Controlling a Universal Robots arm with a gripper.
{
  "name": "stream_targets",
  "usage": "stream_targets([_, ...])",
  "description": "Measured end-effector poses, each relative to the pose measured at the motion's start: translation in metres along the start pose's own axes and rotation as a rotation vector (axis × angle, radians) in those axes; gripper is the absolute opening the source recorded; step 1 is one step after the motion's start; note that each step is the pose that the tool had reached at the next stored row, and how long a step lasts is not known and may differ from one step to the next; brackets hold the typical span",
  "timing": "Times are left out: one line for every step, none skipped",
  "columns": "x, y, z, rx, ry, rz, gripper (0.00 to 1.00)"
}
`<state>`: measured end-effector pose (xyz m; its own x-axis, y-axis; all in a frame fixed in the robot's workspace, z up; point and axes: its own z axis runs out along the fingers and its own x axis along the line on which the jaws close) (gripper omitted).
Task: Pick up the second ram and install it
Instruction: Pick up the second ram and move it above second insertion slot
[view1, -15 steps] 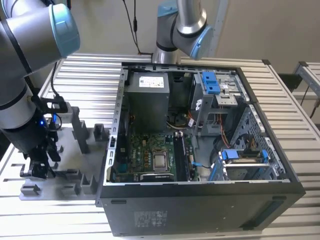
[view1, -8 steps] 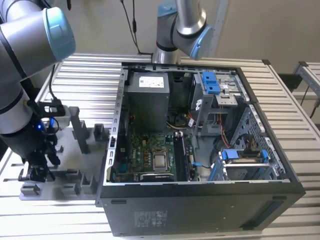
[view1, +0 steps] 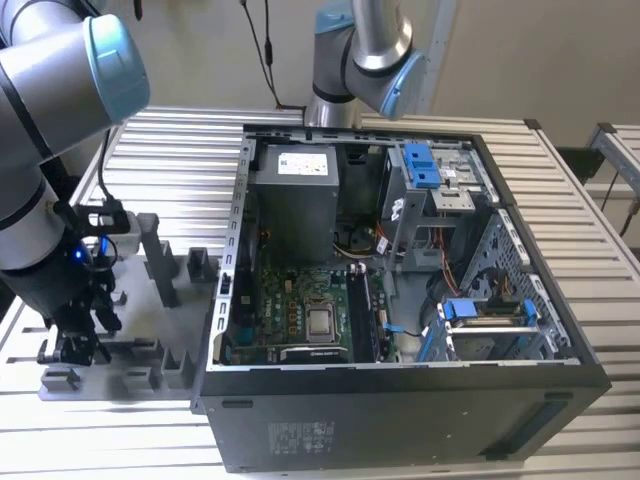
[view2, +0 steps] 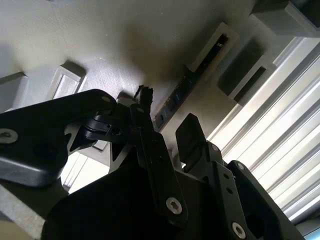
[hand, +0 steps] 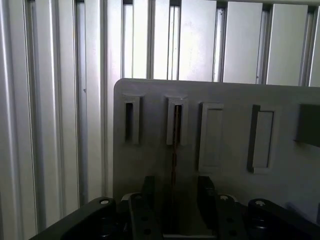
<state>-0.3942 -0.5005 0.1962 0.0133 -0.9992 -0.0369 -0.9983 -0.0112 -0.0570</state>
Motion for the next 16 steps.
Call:
stream_targets([0.0,0.0,0.0,0.0,0.0,0.0,0.48])
stream_targets([0.0,0.0,0.0,0.0,0.0,0.0,0.48])
stream_targets([0.0,0.0,0.0,-0.0001,0.0,0.0,0.48])
stream_targets([0.0,0.0,0.0,0.0,0.0,0.0,0.48])
stream_targets([0.0,0.0,0.0,0.0,0.0001,0.0,0.48])
stream_targets([0.0,0.0,0.0,-0.0001,0.0001,0.0,0.46])
stream_targets([0.0,0.0,0.0,0.0,0.0,0.0,0.46])
stream_targets([0.0,0.0,0.0001,0.0,0.0,0.0,0.4])
stream_targets([0.0,0.0,0.0,0.0,0.0001,0.0,0.33])
stream_targets([0.0,0.0,0.0001,0.0,0.0,0.0,0.33])
stream_targets([0.0,0.0,0.0001,0.0,0.0,0.0,0.33])
stream_targets([0.0,0.0,0.0001,0.0,0.0,0.0,0.27])
stream_targets([0.0,0.0,0.0001,0.0,0.0,0.0,0.27])
stream_targets([0.0,0.0,0.0001,0.0,0.0,0.0,0.27])
stream_targets([0.0,0.0,0.0001,0.0,0.0,0.0,0.27])
stream_targets([0.0,0.0,0.0001,0.0,0.0,0.0,0.27])
